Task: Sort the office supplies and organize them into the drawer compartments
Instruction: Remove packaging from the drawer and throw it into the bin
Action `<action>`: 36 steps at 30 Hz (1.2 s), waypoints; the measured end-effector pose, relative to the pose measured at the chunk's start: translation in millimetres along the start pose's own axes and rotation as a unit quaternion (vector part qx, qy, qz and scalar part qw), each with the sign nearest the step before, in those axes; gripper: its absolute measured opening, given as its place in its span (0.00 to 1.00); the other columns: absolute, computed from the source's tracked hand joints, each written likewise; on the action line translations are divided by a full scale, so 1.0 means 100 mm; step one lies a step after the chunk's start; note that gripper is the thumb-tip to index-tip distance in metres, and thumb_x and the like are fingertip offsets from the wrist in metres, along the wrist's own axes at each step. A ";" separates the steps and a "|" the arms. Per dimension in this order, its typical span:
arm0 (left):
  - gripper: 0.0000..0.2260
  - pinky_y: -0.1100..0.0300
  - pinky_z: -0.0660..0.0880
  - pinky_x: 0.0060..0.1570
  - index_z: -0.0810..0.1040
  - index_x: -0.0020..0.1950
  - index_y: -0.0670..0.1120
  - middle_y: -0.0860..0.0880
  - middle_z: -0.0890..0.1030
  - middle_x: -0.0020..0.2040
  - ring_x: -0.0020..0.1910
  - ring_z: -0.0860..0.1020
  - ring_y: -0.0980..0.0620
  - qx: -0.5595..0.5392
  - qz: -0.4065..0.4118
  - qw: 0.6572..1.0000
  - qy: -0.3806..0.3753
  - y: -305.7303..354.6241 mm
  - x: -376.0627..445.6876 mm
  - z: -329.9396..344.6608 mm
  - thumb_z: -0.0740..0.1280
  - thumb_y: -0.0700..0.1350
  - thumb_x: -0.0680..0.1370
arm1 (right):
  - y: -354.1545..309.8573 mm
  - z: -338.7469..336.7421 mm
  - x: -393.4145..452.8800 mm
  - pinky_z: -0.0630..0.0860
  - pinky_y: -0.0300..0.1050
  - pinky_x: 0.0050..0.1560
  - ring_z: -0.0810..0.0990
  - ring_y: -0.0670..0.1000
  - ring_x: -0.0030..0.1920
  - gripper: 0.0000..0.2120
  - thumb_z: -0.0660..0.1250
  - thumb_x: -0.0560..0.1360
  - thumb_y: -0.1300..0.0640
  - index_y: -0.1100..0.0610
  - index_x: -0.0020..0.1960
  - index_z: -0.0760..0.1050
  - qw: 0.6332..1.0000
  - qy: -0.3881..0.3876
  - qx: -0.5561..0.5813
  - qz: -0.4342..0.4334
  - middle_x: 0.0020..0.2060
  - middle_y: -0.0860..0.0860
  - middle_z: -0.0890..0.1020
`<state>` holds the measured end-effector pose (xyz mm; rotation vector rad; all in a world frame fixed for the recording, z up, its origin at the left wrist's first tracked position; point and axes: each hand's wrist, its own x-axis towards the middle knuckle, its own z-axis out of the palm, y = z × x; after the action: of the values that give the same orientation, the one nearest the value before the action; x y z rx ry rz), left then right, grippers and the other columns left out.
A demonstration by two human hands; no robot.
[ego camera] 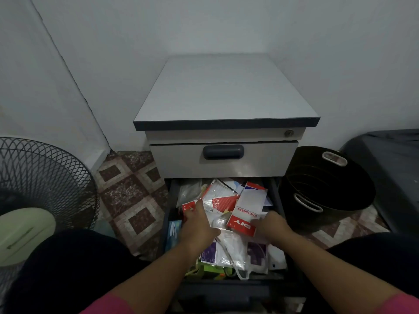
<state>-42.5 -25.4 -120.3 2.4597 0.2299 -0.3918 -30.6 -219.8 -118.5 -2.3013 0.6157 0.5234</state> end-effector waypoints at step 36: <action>0.09 0.52 0.79 0.38 0.75 0.54 0.37 0.41 0.81 0.39 0.34 0.80 0.45 -0.452 -0.129 0.878 -0.089 0.58 0.12 -0.32 0.67 0.33 0.74 | 0.00 -1.77 -0.26 0.79 0.55 0.43 0.82 0.63 0.44 0.08 0.65 0.74 0.68 0.68 0.53 0.73 0.991 -0.025 0.115 0.070 0.46 0.65 0.81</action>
<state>-8.9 -50.6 -67.0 1.4610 0.5281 -0.4812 -17.5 -337.9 15.9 -2.0325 0.7763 0.5447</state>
